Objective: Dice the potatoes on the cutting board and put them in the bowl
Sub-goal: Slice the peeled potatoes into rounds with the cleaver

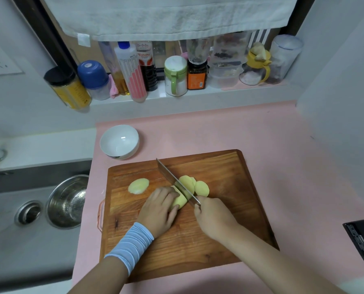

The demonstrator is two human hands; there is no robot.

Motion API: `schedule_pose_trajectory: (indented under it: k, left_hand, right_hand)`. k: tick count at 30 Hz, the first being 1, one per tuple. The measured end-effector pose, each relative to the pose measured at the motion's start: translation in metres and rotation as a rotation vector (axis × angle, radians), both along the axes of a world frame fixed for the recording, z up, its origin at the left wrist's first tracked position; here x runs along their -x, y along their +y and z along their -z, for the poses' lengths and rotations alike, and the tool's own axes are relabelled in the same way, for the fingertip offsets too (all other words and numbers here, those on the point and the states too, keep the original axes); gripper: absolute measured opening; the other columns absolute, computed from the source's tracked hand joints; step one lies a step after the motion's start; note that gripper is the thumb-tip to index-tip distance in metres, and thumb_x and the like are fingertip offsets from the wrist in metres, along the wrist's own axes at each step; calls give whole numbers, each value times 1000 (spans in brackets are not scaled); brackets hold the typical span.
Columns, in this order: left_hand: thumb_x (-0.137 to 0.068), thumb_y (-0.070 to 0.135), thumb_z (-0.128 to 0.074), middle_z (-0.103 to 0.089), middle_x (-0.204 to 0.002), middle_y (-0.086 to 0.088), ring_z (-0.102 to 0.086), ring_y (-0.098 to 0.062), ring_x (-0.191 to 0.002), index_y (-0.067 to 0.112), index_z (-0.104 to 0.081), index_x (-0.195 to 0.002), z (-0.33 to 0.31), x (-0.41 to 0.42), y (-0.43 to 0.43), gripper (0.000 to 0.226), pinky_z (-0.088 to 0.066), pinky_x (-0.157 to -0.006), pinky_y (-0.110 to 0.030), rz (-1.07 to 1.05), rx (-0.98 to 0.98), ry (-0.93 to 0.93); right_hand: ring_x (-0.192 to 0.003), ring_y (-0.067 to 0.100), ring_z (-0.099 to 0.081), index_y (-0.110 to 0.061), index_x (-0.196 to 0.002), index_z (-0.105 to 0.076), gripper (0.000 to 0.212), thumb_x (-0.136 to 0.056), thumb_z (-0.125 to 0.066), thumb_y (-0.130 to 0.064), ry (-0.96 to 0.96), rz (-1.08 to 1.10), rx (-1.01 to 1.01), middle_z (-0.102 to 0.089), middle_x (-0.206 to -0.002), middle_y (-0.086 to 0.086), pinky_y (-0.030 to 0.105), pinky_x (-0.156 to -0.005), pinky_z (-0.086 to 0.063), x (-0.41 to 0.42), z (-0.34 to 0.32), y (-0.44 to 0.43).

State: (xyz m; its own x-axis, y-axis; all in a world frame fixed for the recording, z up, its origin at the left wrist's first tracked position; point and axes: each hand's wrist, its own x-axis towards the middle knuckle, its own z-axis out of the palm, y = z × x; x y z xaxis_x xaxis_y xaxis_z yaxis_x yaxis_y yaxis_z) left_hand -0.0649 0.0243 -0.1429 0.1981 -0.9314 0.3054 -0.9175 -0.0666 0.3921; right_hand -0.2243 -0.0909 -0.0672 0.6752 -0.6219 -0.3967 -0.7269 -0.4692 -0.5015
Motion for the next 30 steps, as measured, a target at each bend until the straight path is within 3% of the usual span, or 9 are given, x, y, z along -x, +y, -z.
schedule_pose_trajectory:
  k: [8,13,17,24,30]
  left_hand:
    - [-89,27,-61,-59,-114,-2,-53,-21,-106,10,-63,-114,0,0,1,30,-42,-96,-28,-30,47,68]
    - [-90,30,-57,-60,-115,-3,-51,-21,-105,10,-64,-115,0,1,1,33,-38,-97,-24,-45,32,71]
    - [-89,29,-58,-58,-114,-1,-51,-20,-105,12,-62,-114,-3,2,0,30,-34,-98,-20,-32,57,90]
    - [-89,27,-60,-57,-114,0,-52,-19,-104,13,-61,-111,-3,1,0,26,-34,-98,-19,-34,84,136]
    - [-90,28,-60,-60,-114,-1,-54,-20,-104,11,-65,-109,0,2,-1,26,-38,-97,-23,-50,67,156]
  right_hand:
    - [-80,23,-65,-27,-116,-59,24,-105,-37,-28,-58,-55,166,-68,-86,-3,40,-69,-53,12,-24,28]
    - [-88,26,-67,-25,-122,-58,26,-105,-38,-25,-42,-56,182,-70,-93,-1,40,-74,-53,14,-30,34]
    - [-88,26,-67,-23,-117,-58,23,-105,-39,-24,-13,-56,164,-70,-94,0,40,-75,-54,14,-34,32]
    - [-84,27,-64,-21,-101,-55,16,-104,-39,-23,27,-42,125,-67,-91,3,33,-64,-40,8,-39,27]
    - [-70,21,-52,-22,-87,-46,17,-104,-42,-25,49,-38,87,-51,-73,-4,32,-61,-39,8,-37,20]
